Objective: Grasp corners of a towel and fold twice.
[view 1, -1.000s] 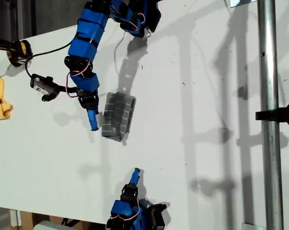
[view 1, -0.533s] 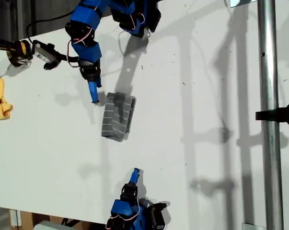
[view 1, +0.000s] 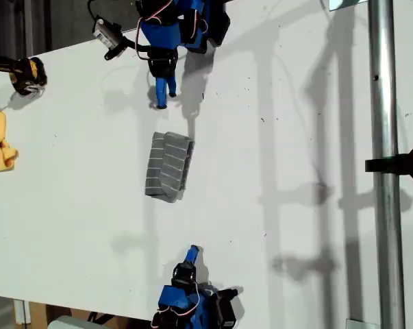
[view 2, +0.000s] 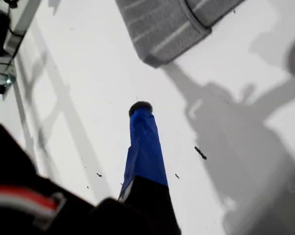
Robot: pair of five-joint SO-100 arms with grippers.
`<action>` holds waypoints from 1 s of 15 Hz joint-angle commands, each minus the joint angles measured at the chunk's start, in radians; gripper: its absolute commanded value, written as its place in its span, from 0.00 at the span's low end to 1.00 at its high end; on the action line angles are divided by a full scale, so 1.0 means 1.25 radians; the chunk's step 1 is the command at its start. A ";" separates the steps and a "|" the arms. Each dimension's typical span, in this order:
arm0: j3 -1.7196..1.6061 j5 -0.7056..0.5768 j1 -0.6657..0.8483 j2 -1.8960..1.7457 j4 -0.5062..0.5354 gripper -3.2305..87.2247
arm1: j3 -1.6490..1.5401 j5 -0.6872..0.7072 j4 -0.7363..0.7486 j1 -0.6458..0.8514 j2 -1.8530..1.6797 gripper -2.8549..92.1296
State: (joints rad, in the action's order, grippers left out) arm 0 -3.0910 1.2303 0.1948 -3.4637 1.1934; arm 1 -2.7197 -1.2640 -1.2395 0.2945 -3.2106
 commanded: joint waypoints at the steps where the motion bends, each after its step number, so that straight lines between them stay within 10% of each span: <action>1: -0.010 0.026 0.012 -0.007 -0.022 0.01 | -0.033 -0.031 -0.072 0.002 -0.064 0.62; 7: -0.015 0.126 0.017 -0.007 0.043 0.09 | -0.087 -0.080 -0.120 0.001 -0.064 0.65; 11: -0.020 0.158 -0.005 -0.007 0.053 0.15 | -0.098 -0.015 -0.077 -0.015 -0.064 0.24; 15: -0.023 0.222 -0.058 -0.007 0.076 0.16 | -0.136 -0.027 -0.085 -0.007 -0.064 0.18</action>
State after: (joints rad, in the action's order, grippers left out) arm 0 -3.1140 1.4818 0.1396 -3.4668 1.2855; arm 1 -2.9008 -1.2977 -1.3468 0.2777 -3.2889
